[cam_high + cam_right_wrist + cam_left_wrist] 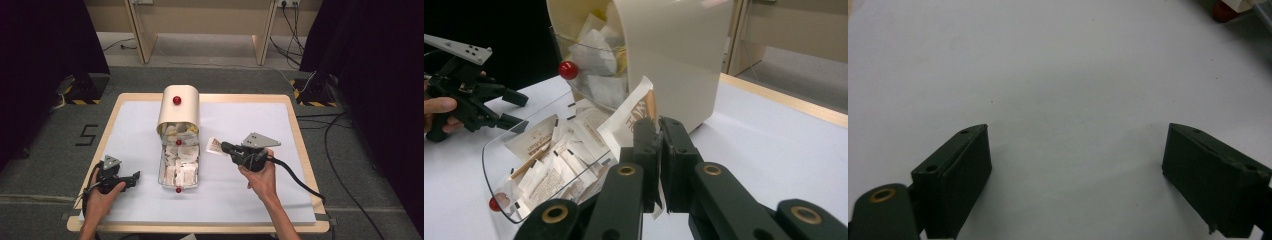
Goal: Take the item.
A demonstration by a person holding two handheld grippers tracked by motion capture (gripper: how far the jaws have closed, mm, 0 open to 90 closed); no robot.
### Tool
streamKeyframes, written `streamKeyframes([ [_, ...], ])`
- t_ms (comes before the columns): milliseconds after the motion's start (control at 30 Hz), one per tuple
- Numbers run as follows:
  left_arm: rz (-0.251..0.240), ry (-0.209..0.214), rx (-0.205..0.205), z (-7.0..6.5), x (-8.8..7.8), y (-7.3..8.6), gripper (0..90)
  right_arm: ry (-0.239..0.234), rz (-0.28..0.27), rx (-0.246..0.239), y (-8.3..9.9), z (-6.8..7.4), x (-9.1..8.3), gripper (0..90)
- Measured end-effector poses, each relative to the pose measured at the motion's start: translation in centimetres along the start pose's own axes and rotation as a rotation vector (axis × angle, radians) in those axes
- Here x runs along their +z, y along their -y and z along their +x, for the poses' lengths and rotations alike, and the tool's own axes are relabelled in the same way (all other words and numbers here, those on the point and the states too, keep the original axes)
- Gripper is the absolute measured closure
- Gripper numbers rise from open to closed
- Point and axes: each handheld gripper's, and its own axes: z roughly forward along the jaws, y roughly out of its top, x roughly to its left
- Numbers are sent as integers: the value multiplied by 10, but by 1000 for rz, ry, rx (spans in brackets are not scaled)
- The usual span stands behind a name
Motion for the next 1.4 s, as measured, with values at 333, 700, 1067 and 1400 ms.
streamKeyframes([
  [333,-2,0,-3,0,0,0,114,45,-8,17,2,-15,-8,866],
  [700,-3,1,-4,0,0,0,115,106,-4,41,9,-31,-14,866],
  [1067,-3,1,-4,0,0,0,115,148,-12,69,15,-45,-22,866],
  [1400,0,1,-1,0,0,0,115,167,-21,81,15,-51,-29,866],
])
